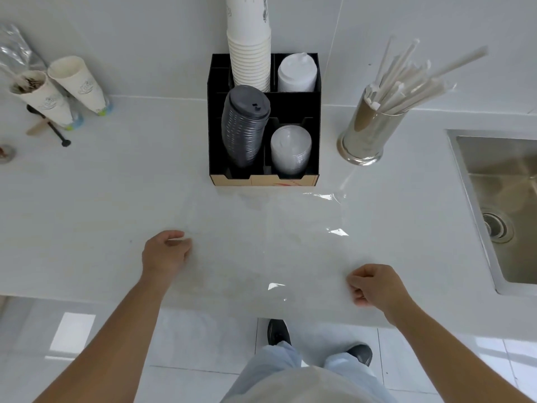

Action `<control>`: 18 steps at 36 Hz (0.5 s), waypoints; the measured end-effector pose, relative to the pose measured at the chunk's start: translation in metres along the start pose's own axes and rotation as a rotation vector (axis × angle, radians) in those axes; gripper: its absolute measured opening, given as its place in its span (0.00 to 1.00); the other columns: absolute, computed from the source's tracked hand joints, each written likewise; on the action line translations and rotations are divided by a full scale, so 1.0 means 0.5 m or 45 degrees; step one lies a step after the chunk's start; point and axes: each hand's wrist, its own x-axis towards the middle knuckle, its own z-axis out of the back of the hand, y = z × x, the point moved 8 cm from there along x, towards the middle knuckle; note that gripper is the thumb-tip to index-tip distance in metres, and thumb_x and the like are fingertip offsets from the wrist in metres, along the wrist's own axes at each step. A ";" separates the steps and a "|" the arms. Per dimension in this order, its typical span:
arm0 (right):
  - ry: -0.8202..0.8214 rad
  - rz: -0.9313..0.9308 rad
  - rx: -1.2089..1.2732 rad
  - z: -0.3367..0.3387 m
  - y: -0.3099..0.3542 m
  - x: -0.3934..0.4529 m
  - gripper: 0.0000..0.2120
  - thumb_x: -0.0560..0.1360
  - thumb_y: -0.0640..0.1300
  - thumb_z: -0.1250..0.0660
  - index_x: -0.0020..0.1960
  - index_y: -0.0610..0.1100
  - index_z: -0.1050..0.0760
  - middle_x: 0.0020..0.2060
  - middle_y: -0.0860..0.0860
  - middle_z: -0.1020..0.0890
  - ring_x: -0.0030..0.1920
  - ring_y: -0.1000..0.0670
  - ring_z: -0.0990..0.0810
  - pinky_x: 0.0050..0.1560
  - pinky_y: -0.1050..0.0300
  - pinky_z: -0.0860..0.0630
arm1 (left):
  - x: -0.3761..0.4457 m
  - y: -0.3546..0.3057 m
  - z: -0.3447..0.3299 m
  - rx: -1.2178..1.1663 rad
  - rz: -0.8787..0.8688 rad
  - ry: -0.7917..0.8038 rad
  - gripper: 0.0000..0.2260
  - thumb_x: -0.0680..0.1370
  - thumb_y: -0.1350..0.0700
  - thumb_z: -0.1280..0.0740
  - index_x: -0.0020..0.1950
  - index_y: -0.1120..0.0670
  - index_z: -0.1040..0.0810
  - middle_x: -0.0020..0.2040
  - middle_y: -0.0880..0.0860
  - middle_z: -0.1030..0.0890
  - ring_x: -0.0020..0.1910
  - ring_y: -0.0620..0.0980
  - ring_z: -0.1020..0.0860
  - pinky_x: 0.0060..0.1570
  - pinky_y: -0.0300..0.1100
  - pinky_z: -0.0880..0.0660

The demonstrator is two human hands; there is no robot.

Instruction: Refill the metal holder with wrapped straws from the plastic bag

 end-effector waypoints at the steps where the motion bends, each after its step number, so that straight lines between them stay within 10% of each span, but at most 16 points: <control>1: 0.004 0.002 -0.011 0.000 0.000 0.001 0.05 0.70 0.30 0.31 0.36 0.33 0.22 0.25 0.44 0.26 0.26 0.47 0.30 0.32 0.56 0.22 | 0.000 -0.002 0.000 0.003 -0.002 -0.001 0.09 0.69 0.55 0.25 0.48 0.51 0.18 0.34 0.51 0.16 0.31 0.51 0.20 0.40 0.44 0.20; 18: -0.040 0.138 -0.131 0.026 0.020 0.002 0.08 0.70 0.37 0.32 0.34 0.42 0.18 0.28 0.46 0.18 0.27 0.49 0.20 0.43 0.45 0.16 | -0.021 -0.051 0.013 -0.111 -0.138 -0.061 0.01 0.72 0.50 0.28 0.42 0.45 0.18 0.41 0.42 0.17 0.44 0.43 0.20 0.47 0.41 0.26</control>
